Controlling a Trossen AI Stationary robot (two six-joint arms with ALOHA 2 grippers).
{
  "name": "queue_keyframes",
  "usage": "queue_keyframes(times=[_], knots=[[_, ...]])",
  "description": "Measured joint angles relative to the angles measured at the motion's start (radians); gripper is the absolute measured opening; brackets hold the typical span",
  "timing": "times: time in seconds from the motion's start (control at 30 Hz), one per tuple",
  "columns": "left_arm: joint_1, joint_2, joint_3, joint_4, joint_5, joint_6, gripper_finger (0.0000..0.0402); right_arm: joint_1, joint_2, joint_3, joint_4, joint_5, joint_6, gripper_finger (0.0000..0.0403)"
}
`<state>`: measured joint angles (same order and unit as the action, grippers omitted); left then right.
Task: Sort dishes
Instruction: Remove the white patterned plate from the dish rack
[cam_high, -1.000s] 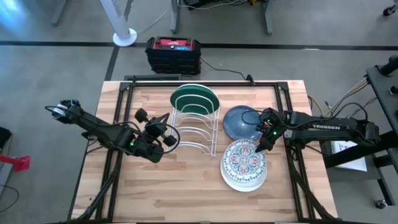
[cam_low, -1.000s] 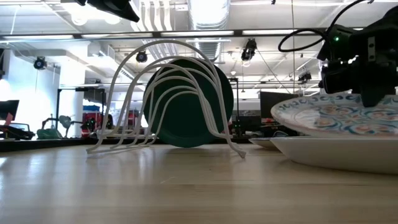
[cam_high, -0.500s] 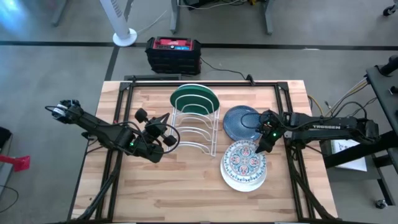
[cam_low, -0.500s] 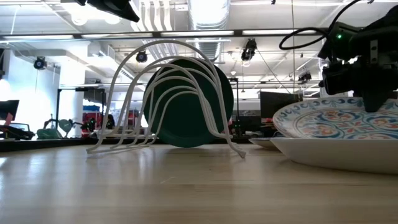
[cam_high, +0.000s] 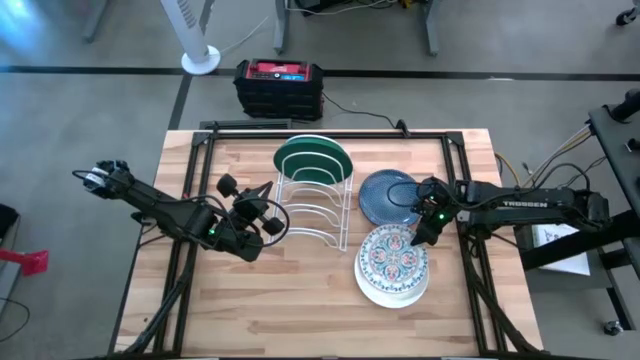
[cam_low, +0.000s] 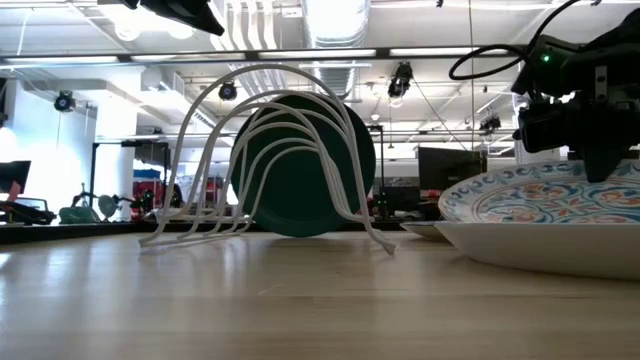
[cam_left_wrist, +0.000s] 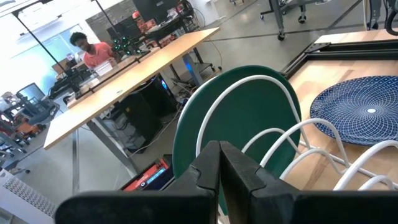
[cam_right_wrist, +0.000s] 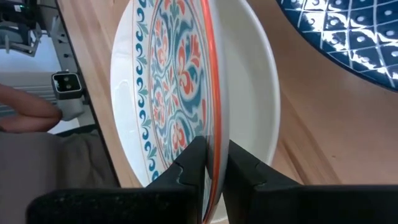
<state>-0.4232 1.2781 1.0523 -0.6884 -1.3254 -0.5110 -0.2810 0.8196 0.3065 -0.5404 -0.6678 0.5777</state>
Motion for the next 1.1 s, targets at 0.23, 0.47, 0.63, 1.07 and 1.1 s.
queue_keyframes(times=[0.23, 0.47, 0.63, 1.07, 1.1], knots=[[0.000, 0.000, 0.000, 0.000, 0.000, 0.000, 0.0000, 0.000, 0.000, 0.000, 0.000, 0.001, 0.007, 0.0033], [0.000, 0.000, 0.000, 0.000, 0.000, 0.000, 0.0000, 0.000, 0.000, 0.000, 0.000, 0.016, 0.012, 0.0034], [0.000, 0.000, 0.000, 0.000, 0.000, 0.000, 0.0000, 0.000, 0.000, 0.000, 0.000, 0.016, 0.013, 0.0034], [0.000, 0.000, 0.000, 0.000, 0.000, -0.001, 0.0000, 0.000, 0.000, 0.000, 0.000, 0.016, 0.025, 0.0044], [0.000, 0.000, 0.000, 0.000, 0.000, -0.001, 0.0000, 0.000, 0.000, 0.000, 0.000, 0.016, 0.025, 0.0049]])
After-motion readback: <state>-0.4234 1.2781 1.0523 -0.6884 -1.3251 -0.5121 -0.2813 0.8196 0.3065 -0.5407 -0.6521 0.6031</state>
